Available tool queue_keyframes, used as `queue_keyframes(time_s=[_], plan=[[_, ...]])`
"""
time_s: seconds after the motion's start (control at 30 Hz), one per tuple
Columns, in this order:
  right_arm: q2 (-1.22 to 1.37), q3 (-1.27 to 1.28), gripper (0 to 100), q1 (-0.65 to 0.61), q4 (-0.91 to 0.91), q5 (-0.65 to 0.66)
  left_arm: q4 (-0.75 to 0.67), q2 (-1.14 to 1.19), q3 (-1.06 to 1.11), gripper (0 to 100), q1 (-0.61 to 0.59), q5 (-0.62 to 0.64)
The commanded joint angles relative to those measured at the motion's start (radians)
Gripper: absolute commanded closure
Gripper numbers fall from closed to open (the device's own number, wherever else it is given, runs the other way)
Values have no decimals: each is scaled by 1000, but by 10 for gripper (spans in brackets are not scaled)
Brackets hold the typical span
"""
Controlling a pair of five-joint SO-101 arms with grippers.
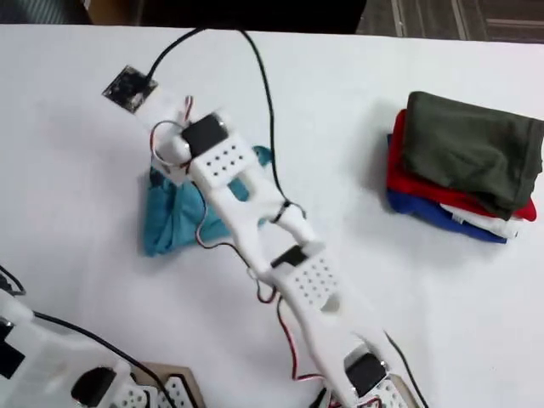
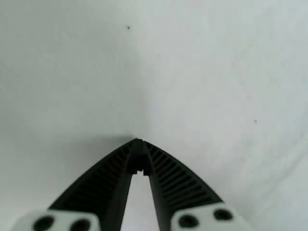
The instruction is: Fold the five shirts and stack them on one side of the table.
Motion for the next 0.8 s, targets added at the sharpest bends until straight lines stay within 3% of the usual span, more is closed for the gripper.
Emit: queue_keyframes(time_s=[0.0,0.3,0.47,0.6,0.77], plan=[[110,-161,978,-13,-4,0,-6,-69,-1,974,-15,6],[194,-341,978,25,269,2,-9,-75,1,974,-11,8],[185,-328,978,76,280,2,-12,-75,-7,974,-9,9],[99,-161,978,91,282,43,-17,-75,-8,974,-9,9],[-151,253,978,71,282,44,-63,-72,-8,974,-3,11]])
